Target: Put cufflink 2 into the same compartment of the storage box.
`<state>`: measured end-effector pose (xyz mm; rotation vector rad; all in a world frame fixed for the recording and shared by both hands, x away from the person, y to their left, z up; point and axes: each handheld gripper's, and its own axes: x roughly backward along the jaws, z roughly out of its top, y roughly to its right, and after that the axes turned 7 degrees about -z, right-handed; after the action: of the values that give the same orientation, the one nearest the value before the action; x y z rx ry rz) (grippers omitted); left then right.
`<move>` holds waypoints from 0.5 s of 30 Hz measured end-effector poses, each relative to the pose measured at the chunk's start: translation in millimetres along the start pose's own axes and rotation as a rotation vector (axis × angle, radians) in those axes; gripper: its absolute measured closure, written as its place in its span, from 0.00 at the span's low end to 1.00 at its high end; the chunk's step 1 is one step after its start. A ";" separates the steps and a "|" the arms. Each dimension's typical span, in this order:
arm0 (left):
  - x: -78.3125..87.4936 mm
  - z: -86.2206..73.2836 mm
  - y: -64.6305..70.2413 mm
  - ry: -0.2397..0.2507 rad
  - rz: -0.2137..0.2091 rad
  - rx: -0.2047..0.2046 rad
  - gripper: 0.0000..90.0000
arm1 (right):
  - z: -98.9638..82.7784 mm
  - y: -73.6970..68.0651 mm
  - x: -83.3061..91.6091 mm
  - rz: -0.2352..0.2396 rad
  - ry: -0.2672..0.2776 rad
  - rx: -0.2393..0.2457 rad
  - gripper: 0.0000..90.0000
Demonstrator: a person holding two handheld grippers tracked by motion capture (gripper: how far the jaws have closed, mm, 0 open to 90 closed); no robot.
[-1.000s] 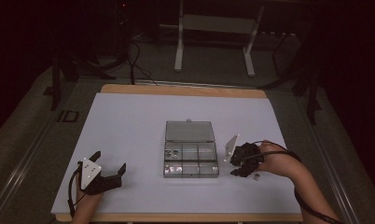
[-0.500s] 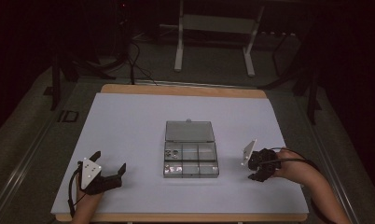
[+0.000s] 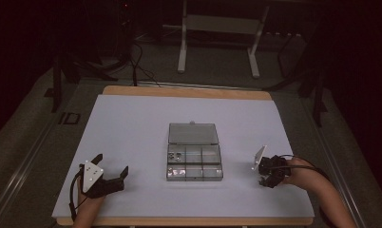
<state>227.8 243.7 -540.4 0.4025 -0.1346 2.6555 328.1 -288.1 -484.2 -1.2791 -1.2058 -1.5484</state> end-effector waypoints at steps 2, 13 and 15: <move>0.0 0.0 0.0 0.000 0.000 0.000 0.01 | 0.2 -0.2 -1.6 0.005 -0.002 0.000 0.65; 0.1 0.0 -0.1 -0.001 -0.001 0.000 0.01 | 4.7 -1.9 -10.0 0.045 -0.042 0.000 0.79; 0.1 0.0 -0.1 -0.001 -0.001 0.000 0.01 | 5.8 -1.7 -9.7 0.048 -0.051 0.003 0.79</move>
<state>227.8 243.8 -540.4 0.4038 -0.1340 2.6543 329.8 -282.1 -493.8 -1.3429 -1.2000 -1.4875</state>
